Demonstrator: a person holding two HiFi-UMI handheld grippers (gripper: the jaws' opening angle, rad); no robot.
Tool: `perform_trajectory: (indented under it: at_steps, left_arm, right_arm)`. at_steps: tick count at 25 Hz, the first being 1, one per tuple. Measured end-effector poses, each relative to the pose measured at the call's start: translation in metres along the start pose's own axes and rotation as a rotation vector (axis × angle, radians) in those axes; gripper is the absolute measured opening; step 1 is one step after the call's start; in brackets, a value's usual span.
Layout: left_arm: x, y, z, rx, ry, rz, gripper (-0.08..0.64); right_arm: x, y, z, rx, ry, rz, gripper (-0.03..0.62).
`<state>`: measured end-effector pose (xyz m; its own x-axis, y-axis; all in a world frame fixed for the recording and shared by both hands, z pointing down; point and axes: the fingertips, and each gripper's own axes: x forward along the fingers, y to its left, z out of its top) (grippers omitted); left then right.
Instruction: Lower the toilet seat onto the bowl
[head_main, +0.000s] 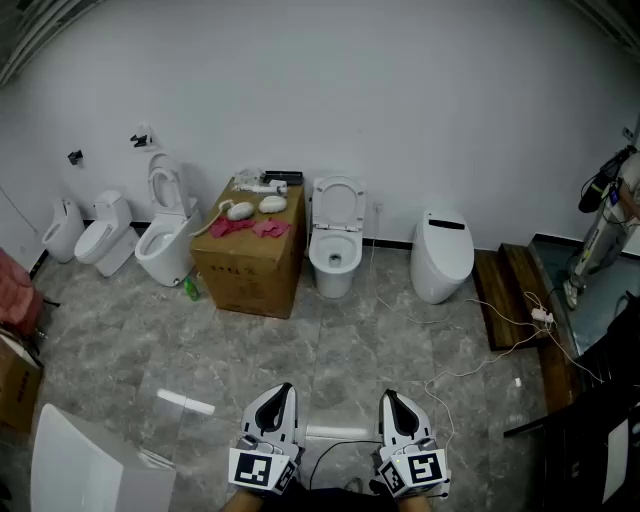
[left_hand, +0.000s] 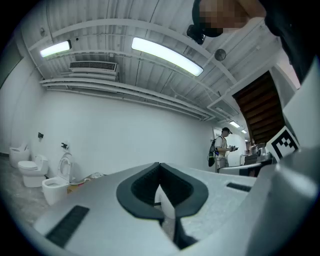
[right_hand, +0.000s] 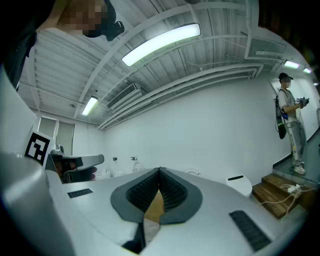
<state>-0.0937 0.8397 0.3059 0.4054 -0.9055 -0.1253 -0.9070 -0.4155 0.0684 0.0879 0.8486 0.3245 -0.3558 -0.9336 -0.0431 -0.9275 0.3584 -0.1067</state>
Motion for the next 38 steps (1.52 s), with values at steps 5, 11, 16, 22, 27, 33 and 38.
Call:
perform_trajectory:
  at_steps: [5,11,16,22,27,33,38]
  left_arm:
    - [0.0,0.005,0.002,-0.004,-0.01,0.001,0.009]
    - [0.0,0.009,0.004,-0.013,-0.017,-0.002,0.009]
    - [0.004,0.017,0.007,-0.016,-0.023,-0.008,0.009]
    - [0.0,0.038,0.004,-0.016,-0.003,-0.026,0.009]
    - [-0.002,0.066,-0.002,-0.033,-0.007,-0.051,0.009]
    - [0.004,0.092,-0.011,-0.043,0.007,-0.099,0.009]
    - [0.023,0.107,-0.018,-0.066,0.016,-0.104,0.009]
  right_arm:
    - [0.004,0.004,0.0,0.0,-0.003,0.006,0.025]
    - [0.006,0.008,0.001,-0.003,-0.005,-0.005,0.025]
    - [0.015,0.012,0.001,0.035,-0.006,-0.003,0.025]
    - [0.03,0.032,-0.006,0.02,0.0,-0.011,0.025]
    - [0.05,0.055,-0.015,0.008,-0.009,-0.019,0.025]
    - [0.078,0.071,-0.025,0.004,-0.001,-0.047,0.025]
    - [0.103,0.068,-0.028,0.018,0.006,-0.054,0.025]
